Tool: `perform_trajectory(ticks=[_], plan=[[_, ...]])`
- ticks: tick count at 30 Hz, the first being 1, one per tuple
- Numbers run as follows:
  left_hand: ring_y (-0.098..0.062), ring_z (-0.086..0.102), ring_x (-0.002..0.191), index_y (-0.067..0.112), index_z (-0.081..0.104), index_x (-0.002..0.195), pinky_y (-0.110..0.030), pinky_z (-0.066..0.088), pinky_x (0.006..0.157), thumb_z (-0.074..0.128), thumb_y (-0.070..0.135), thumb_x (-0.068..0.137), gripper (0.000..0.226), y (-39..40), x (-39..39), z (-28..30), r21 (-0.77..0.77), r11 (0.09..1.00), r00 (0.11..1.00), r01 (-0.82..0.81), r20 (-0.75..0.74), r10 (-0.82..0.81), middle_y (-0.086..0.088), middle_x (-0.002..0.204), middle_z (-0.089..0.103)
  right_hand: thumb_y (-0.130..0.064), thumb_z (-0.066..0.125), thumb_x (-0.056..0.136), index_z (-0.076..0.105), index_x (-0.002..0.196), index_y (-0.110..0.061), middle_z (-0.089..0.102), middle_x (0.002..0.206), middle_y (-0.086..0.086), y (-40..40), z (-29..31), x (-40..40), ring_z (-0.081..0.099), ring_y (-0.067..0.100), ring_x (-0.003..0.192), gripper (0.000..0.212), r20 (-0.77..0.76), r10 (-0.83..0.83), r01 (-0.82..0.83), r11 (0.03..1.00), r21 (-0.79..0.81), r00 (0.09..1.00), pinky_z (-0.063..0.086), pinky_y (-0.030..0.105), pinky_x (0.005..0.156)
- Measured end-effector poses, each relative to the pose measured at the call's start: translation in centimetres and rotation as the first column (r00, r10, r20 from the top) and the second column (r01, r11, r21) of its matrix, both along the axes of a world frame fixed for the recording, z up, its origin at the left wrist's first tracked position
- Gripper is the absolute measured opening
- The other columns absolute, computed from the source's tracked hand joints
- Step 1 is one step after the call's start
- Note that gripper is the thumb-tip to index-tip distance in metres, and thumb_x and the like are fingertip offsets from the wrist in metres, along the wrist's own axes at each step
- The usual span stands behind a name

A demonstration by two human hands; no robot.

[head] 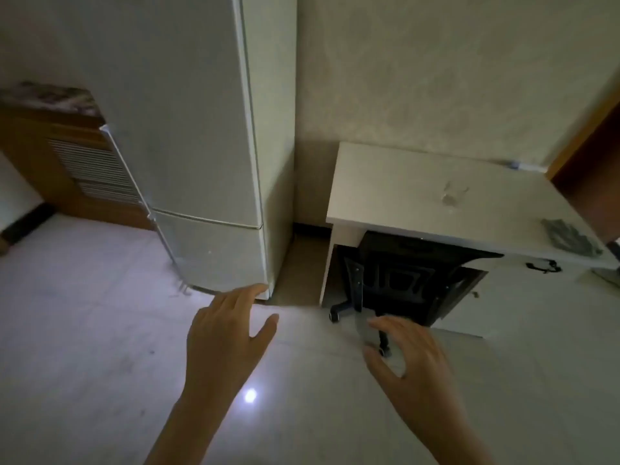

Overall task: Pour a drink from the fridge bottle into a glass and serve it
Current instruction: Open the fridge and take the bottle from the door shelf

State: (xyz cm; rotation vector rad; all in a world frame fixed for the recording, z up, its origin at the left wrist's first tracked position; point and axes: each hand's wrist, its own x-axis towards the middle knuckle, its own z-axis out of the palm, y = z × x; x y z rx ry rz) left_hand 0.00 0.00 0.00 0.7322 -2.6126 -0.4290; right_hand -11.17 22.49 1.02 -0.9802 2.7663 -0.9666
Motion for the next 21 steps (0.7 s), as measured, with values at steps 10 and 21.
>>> perform_trajectory(ticks=[10, 21], plan=[[-0.021, 0.068, 0.088, 0.018, 0.065, 0.110, -0.033, 0.049, 0.073, 0.062, 0.046, 0.077, 0.043, -8.6, 4.3, -0.8, -0.023, 0.987, 0.987, -0.159, 0.023, 0.159, 0.000, 0.102, 0.072, -0.047, 0.053, 0.083, 0.056, 0.114, -0.036, 0.055, 0.112, -0.020, -11.0, -1.7, 0.8, 0.047, 0.006, 0.111, 0.032, 0.005, 0.205, -0.204, 0.969, 0.140, 0.979, 0.040, 0.033, 0.096], [-0.024, 0.070, 0.082, 0.014, 0.069, 0.104, -0.036, 0.052, 0.072, 0.079, 0.033, 0.070, 0.040, -26.3, 12.0, -0.3, -0.132, 0.957, 0.963, -0.260, 0.042, 0.268, -0.004, 0.097, 0.073, -0.039, 0.061, 0.082, 0.064, 0.104, -0.025, 0.065, 0.107, -0.004, -32.1, -0.9, 5.5, 0.056, 0.017, 0.105, 0.027, -0.123, 0.242, -0.220, 0.960, 0.173, 0.962, 0.044, 0.040, 0.090]])
